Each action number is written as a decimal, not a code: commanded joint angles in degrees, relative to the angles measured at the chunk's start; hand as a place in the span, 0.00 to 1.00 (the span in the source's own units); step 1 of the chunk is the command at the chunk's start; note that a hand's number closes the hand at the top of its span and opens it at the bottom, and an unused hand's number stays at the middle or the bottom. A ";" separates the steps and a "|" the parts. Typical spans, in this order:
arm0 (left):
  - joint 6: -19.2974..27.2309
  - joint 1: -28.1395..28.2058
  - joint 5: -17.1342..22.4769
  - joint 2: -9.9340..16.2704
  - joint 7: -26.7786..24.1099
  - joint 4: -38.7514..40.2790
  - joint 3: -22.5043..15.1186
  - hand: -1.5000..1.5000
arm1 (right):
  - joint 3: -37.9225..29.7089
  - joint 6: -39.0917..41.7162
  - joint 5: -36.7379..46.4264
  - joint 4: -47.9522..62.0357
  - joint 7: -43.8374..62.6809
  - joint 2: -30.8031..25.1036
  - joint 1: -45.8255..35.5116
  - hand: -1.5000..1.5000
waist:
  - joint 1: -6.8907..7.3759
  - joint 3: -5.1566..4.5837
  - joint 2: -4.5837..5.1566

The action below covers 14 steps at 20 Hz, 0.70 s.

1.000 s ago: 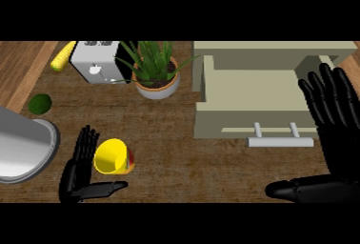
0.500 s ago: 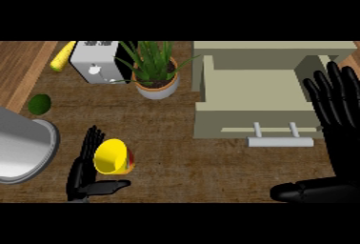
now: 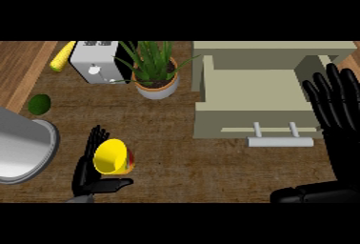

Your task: Pick up the cup, place it into the drawer and close the drawer

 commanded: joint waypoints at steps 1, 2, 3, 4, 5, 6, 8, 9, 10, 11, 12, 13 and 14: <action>-1.42 -5.30 1.36 0.47 1.53 4.20 0.98 0.00 | 0.70 -0.20 0.37 -2.24 1.77 -0.12 0.41 0.00 | -0.09 -0.01 0.00; -4.15 -2.78 1.28 1.01 -1.21 5.54 0.59 0.00 | -0.93 0.50 -1.30 -1.53 1.38 -0.58 0.82 0.00 | -0.05 0.00 0.00; -3.86 -4.65 1.57 0.50 -1.15 6.39 0.79 0.00 | 1.68 -0.14 1.66 -0.41 -0.95 1.08 1.77 0.00 | -0.05 -0.01 0.01; -6.25 -8.17 2.02 1.24 -3.51 12.10 2.07 0.00 | 1.01 -0.63 1.82 1.52 -0.90 0.74 -0.94 0.00 | -0.19 -0.03 0.10; -7.71 -4.79 2.18 1.08 -3.70 9.90 1.22 0.00 | -1.34 1.59 -1.12 0.56 -1.85 -0.53 1.74 0.00 | -0.11 -0.01 0.03; -7.02 -4.87 2.90 -0.29 -0.39 6.55 0.52 0.00 | 1.67 -1.34 2.17 1.52 -0.76 1.48 -1.09 0.00 | 0.08 0.00 0.00; -10.00 -5.58 3.84 0.84 0.98 5.94 0.52 0.00 | -0.49 2.74 -1.43 -1.77 -2.70 -0.31 5.71 0.00 | -0.19 0.01 -0.03; -11.34 -8.01 2.26 0.49 -5.44 14.29 0.82 0.00 | 0.97 0.94 1.48 1.98 -4.60 1.36 3.33 0.00 | -0.34 -0.04 0.12; -12.90 -3.85 4.47 1.39 -1.48 6.50 0.66 0.00 | -1.70 1.66 -0.97 1.28 -1.89 -0.71 1.92 0.00 | 0.05 0.01 -0.02; -11.42 -5.06 3.61 -0.48 -2.11 6.66 -0.31 0.00 | -1.13 0.75 -1.17 1.07 0.47 -0.75 -1.40 0.00 | 0.07 0.00 -0.01; -12.07 -5.28 3.49 -0.46 -4.31 8.26 -0.12 1.00 | 0.90 -1.23 0.70 -1.58 2.47 0.49 -0.87 0.00 | -0.02 -0.02 -0.01; -12.98 -7.56 3.51 0.76 -5.32 11.65 0.76 1.00 | 2.72 1.70 2.97 4.42 -8.23 2.62 4.34 0.00 | -0.14 -0.01 0.08; -13.22 -8.07 2.77 -0.64 -7.92 14.33 0.25 1.00 | 1.43 -0.36 1.31 -1.53 0.62 0.73 1.28 0.00 | -0.31 -0.05 0.07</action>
